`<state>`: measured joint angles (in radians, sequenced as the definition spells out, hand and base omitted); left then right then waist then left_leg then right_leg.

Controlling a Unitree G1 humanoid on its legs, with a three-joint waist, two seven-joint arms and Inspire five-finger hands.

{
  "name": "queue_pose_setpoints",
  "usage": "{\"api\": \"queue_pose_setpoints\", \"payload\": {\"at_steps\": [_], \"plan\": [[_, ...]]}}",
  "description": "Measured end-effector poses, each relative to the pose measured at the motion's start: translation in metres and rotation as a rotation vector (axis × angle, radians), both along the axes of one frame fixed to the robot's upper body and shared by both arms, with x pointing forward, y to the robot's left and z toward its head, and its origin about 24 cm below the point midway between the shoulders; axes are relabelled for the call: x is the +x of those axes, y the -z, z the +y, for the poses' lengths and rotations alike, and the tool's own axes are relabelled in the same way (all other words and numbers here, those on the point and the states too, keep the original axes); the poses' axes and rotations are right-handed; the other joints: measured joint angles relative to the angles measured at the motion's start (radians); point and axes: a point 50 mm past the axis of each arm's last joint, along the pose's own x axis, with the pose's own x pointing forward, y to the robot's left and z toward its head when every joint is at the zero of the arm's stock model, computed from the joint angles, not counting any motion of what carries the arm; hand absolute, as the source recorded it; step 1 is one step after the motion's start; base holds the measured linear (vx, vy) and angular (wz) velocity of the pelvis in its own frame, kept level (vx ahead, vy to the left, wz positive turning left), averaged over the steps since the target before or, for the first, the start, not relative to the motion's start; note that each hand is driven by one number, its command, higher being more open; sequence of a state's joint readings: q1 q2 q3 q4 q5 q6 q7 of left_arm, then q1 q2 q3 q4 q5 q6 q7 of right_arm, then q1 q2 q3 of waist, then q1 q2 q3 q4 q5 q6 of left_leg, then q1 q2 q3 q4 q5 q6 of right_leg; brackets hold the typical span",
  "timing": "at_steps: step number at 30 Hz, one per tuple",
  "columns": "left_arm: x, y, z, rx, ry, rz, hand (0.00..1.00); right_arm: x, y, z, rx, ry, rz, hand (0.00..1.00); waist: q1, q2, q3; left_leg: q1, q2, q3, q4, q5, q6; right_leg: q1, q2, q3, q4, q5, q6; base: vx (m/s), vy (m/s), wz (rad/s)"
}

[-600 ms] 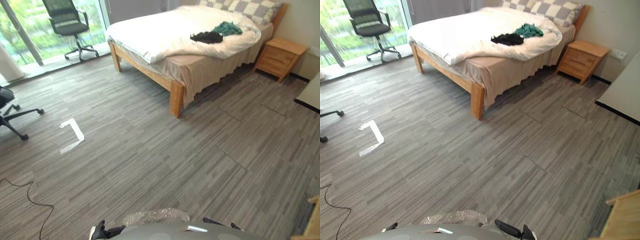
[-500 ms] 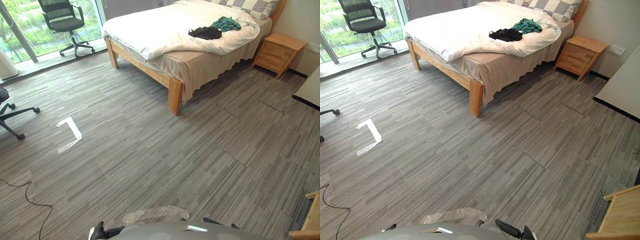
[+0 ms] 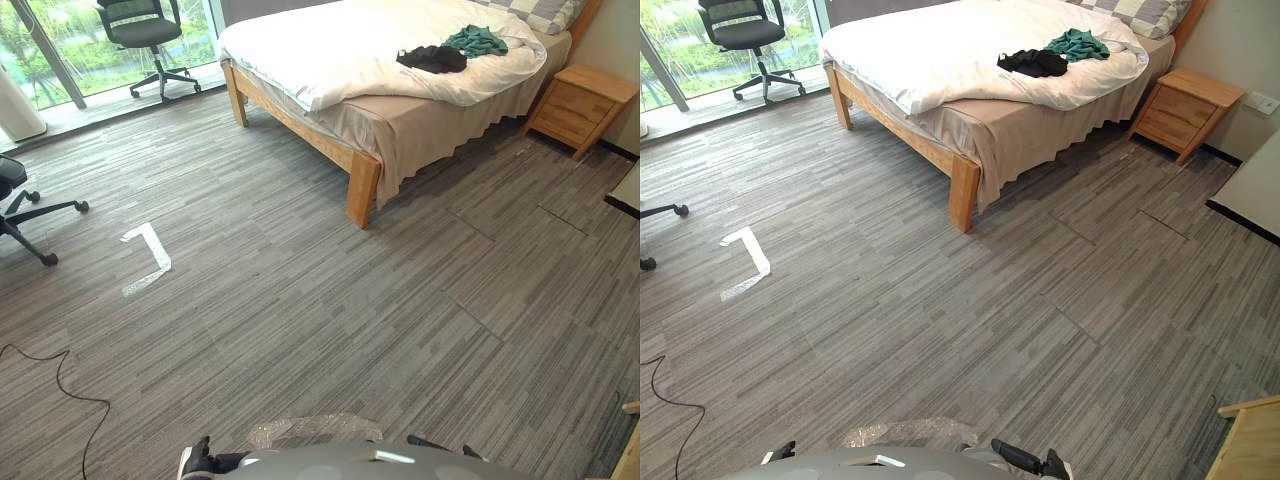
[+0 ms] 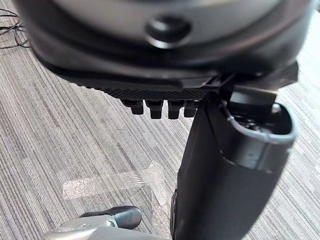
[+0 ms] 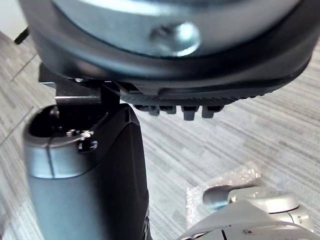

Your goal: Tidy up the quilt and then pick up the clothes from the bed and put them into the laundry hamper

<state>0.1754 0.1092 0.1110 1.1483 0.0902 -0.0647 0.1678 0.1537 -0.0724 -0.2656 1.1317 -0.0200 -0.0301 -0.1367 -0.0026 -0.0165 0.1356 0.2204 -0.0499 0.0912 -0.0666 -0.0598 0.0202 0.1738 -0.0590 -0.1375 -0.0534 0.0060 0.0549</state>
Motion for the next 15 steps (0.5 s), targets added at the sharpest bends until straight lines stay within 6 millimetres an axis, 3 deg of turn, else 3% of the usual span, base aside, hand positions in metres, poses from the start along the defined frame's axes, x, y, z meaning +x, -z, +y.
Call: {"api": "queue_pose_setpoints", "payload": {"at_steps": [2, 4, 6, 7, 9, 10, 11, 13, 15], "plan": [[0.0, 0.0, 0.0, 0.001, 0.012, 0.001, 1.0, 0.001, 0.0, 0.0, -0.003, -0.007, -0.001, 1.0, -0.001, 0.0, 0.001, 0.0, 0.0, 0.0, -0.01, 0.004, 0.002, -0.006, 0.0, -0.001, 0.004, -0.003, -0.003, -0.04, -0.023, -0.01], [0.006, -0.001, 0.0, 0.007, 0.045, -0.007, 1.0, 0.004, 0.0, 0.0, -0.002, -0.001, -0.013, 1.0, -0.003, -0.002, 0.019, -0.006, 0.0, -0.001, -0.009, -0.005, -0.004, -0.057, -0.006, -0.001, 0.1, -0.056, -0.008, -0.05, -0.033, 0.01], [0.01, -0.002, 0.006, 0.031, 0.089, -0.008, 1.0, 0.013, -0.002, 0.006, 0.008, 0.027, -0.06, 1.0, -0.014, -0.016, 0.045, -0.017, -0.005, 0.02, -0.005, -0.023, 0.01, -0.157, -0.038, -0.005, 0.303, -0.152, 0.014, -0.03, -0.044, 0.07], [0.012, -0.003, 0.007, 0.036, 0.099, -0.01, 1.0, 0.017, -0.003, 0.005, 0.005, 0.034, -0.081, 1.0, -0.016, -0.027, 0.051, -0.013, -0.003, 0.025, -0.006, -0.026, 0.014, -0.196, -0.045, -0.014, 0.39, -0.166, 0.032, 0.01, -0.042, 0.01], [0.014, -0.003, 0.007, 0.043, 0.103, -0.014, 1.0, 0.026, -0.006, 0.002, -0.003, 0.056, -0.125, 1.0, -0.025, -0.004, 0.075, 0.005, 0.023, 0.045, -0.006, -0.032, 0.019, -0.287, -0.047, -0.032, 0.582, -0.153, 0.054, 0.06, -0.023, -0.17], [0.012, -0.003, 0.01, 0.055, 0.096, -0.008, 1.0, 0.028, -0.006, 0.002, 0.005, 0.096, -0.146, 1.0, -0.034, -0.006, 0.078, 0.023, 0.043, 0.047, -0.001, -0.049, 0.009, -0.337, -0.069, -0.077, 0.702, -0.181, 0.023, 0.18, -0.038, -0.16], [0.014, -0.004, 0.013, 0.064, 0.095, -0.011, 1.0, 0.027, -0.006, 0.002, 0.011, 0.132, -0.152, 1.0, -0.042, -0.006, 0.08, 0.036, 0.072, 0.047, 0.026, -0.071, -0.004, -0.35, -0.08, -0.114, 0.726, -0.217, -0.009, 0.28, -0.075, -0.05], [0.023, -0.005, 0.014, 0.067, 0.098, -0.029, 1.0, 0.029, -0.007, 0.0, 0.017, 0.172, -0.166, 1.0, -0.059, 0.014, 0.088, 0.035, 0.123, 0.047, 0.059, -0.1, -0.038, -0.374, -0.075, -0.147, 0.655, -0.235, -0.026, 0.35, -0.138, 0.01], [0.035, -0.005, 0.007, 0.053, 0.115, -0.051, 1.0, 0.037, -0.009, -0.005, 0.015, 0.218, -0.199, 1.0, -0.072, 0.053, 0.113, 0.037, 0.179, 0.056, 0.058, -0.114, -0.061, -0.432, -0.076, -0.168, 0.573, -0.227, -0.014, 0.38, -0.232, -0.07]]}}
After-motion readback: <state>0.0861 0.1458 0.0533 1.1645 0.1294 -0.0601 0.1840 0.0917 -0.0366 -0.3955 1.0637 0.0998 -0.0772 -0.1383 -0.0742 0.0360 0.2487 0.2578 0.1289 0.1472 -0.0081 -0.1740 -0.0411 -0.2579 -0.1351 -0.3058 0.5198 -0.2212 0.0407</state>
